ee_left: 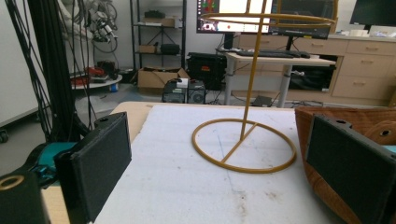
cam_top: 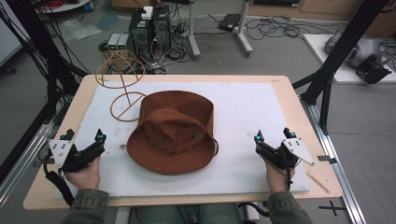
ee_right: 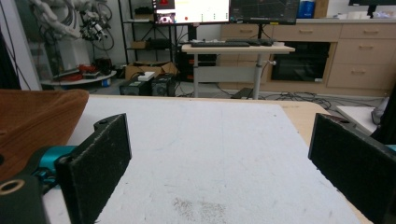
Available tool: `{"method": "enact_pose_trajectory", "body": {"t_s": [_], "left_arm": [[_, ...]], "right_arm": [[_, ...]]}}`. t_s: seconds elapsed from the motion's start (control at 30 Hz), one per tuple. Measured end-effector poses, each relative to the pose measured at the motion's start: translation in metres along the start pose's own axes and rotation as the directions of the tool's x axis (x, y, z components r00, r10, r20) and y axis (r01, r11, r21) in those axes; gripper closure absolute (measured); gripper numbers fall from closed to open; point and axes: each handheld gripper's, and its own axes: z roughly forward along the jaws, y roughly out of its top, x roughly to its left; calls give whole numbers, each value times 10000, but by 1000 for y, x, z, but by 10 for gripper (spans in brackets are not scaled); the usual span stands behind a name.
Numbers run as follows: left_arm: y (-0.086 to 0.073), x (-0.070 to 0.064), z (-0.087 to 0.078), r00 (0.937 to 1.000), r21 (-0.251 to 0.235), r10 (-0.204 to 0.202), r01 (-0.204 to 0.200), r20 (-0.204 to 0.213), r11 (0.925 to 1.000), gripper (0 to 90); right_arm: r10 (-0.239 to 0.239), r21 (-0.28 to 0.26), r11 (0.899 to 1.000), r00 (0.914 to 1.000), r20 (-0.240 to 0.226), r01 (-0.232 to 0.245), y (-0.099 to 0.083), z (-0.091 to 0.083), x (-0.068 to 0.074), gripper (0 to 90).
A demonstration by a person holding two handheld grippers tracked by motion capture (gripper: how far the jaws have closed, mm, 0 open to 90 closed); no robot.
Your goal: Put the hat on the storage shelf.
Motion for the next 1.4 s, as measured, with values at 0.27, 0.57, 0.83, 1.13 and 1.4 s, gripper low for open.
{"method": "enact_pose_trajectory", "body": {"t_s": [0.27, 0.57, 0.83, 1.13, 1.4], "left_arm": [[-1, 0, 0, 10000, -2, 47, -47, -8, 10000, 73], [-2, 2, 0, 10000, 12, 14, -14, -25, 10000, 73], [-2, 4, 0, 10000, 39, -52, 52, -42, 10000, 75], [0, 6, -1, 9998, -48, -103, 102, -140, 9999, 75], [-2, 9, -1, 9995, -22, -255, 255, -201, 9997, 77]], "right_arm": [[512, -137, 9986, 9980, 367, -507, 1, -2, -6, 47], [474, -110, 9988, 9986, 214, -472, -1, 0, -7, 43], [531, -119, 9985, 9985, 141, -529, 4, 3, -7, 43], [718, -774, 9943, 9970, -297, -740, 48, 3, -4, 42], [306, -1234, 9916, 9973, -668, -386, 98, 6, 3, 43]]}}
